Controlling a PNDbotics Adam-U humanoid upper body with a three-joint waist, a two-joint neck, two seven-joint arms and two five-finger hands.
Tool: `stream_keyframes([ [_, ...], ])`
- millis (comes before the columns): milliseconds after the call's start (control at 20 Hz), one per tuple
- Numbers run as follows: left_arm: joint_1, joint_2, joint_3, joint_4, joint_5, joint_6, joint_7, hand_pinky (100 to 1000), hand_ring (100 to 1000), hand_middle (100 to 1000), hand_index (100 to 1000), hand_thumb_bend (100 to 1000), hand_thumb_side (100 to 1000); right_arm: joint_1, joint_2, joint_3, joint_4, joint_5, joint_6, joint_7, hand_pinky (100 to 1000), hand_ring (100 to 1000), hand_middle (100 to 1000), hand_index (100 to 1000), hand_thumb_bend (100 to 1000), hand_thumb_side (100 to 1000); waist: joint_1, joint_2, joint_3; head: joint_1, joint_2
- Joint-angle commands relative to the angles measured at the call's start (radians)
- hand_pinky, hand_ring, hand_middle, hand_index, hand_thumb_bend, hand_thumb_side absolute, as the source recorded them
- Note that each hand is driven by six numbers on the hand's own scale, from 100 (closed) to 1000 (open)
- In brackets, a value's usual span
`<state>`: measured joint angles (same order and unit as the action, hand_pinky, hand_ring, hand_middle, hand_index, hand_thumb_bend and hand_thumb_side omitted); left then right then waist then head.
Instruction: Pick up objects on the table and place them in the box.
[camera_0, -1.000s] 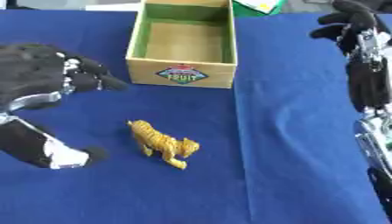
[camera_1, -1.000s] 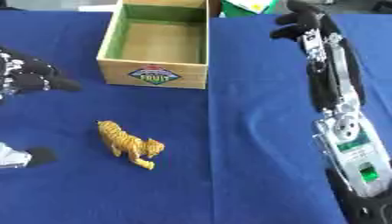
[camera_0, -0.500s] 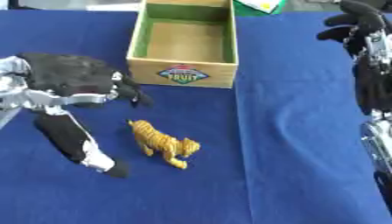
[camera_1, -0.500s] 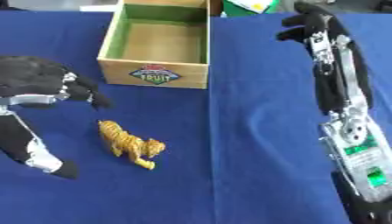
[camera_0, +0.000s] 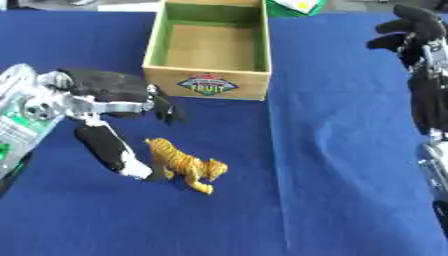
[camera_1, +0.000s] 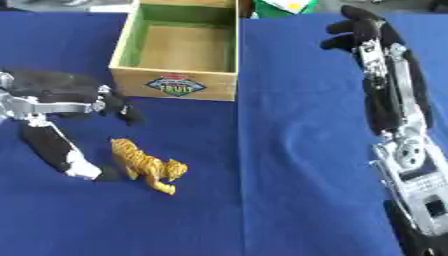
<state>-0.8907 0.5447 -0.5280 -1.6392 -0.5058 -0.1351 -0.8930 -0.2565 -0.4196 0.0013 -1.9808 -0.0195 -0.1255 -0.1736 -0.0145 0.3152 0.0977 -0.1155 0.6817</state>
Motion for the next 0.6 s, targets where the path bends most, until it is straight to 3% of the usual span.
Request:
stream_keyframes([
  [50, -0.024, -0.011, 0.006, 0.017, 0.007, 0.008, 0.003, 653, 752, 738, 910, 494, 570, -0.014, -0.013, -0.002, -0.019, -0.008, -0.002, 0.004, 804, 651, 660, 845, 100, 882, 0.001, -0.014, -0.004, 0.006, -0.017],
  [600, -0.01, -0.053, -0.015, 0.059, -0.02, -0.014, -0.003, 632, 731, 695, 835, 439, 468, -0.014, -0.008, -0.003, -0.019, -0.01, -0.002, 0.002, 806, 651, 661, 846, 100, 880, 0.002, -0.007, -0.014, 0.008, -0.025],
])
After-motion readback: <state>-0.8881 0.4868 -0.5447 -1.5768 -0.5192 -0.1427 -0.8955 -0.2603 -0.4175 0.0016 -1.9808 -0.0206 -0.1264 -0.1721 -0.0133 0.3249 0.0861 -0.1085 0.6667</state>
